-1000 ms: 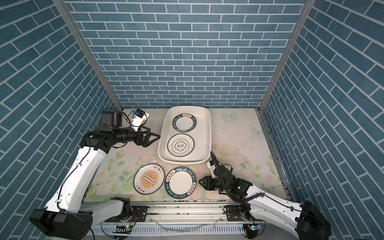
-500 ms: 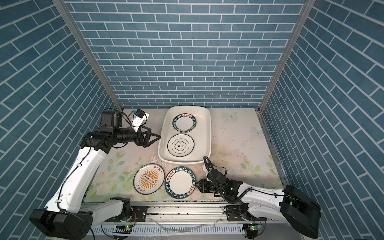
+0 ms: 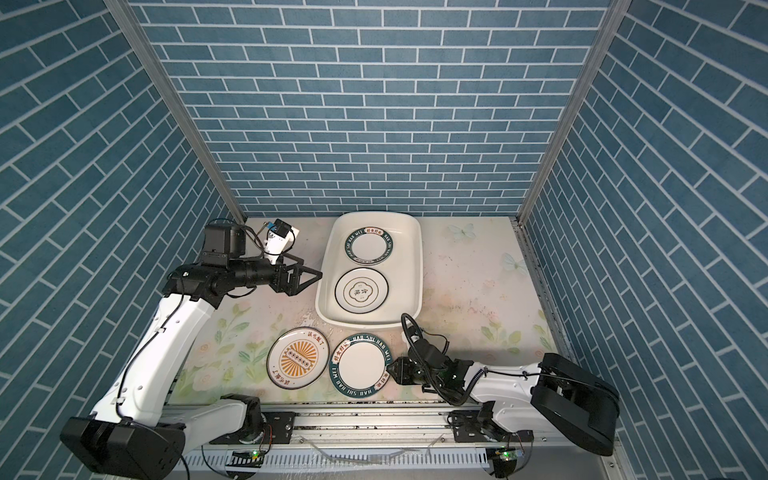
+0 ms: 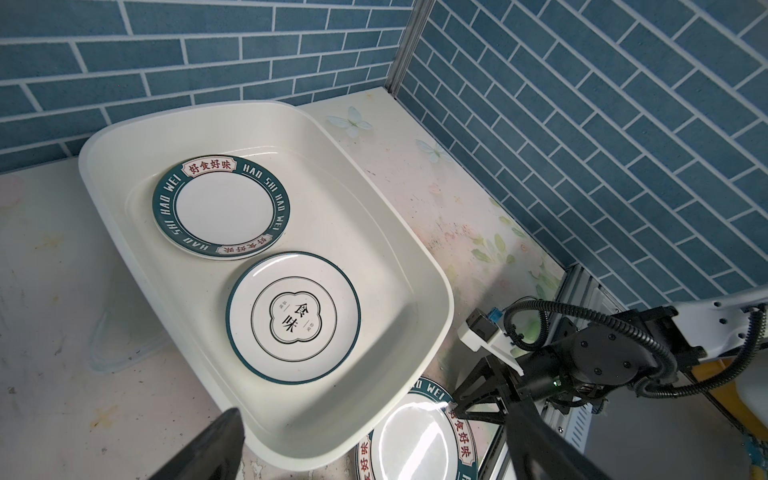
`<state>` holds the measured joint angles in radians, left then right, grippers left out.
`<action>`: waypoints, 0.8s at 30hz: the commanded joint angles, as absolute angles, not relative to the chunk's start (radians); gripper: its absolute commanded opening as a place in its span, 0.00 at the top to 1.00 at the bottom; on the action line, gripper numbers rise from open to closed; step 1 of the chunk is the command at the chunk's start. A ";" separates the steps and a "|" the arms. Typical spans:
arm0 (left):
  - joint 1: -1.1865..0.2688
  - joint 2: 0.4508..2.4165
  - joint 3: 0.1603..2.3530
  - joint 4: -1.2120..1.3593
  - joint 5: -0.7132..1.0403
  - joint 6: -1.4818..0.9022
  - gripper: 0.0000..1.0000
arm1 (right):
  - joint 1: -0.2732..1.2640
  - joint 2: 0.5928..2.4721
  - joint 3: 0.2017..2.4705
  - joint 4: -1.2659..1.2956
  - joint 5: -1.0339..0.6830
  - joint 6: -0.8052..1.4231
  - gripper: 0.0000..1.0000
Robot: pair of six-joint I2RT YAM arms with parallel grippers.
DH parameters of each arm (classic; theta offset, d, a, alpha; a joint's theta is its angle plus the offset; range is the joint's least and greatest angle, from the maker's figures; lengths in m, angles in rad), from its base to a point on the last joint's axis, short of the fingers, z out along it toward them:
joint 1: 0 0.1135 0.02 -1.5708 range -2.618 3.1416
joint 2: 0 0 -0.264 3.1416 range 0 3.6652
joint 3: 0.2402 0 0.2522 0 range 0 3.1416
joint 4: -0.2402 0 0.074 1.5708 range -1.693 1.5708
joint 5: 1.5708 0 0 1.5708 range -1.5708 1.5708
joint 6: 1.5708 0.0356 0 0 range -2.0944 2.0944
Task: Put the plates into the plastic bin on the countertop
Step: 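Move the right gripper down to the green-rimmed plate's edge on the table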
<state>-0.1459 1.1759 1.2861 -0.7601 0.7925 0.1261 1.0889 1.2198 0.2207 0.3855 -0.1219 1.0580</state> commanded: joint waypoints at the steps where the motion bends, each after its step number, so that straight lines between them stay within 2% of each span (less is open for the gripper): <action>1: -0.138 1.152 1.277 -0.743 0.813 0.123 0.01 | 1.097 1.247 0.199 0.470 -0.094 1.108 0.70; 11: -0.138 1.147 1.279 -0.743 0.815 0.121 0.00 | 1.099 1.337 0.197 0.537 -0.069 1.146 0.75; 24: -0.138 1.141 1.273 -0.738 0.824 0.115 0.00 | 1.102 1.326 0.155 0.547 -0.021 1.187 0.84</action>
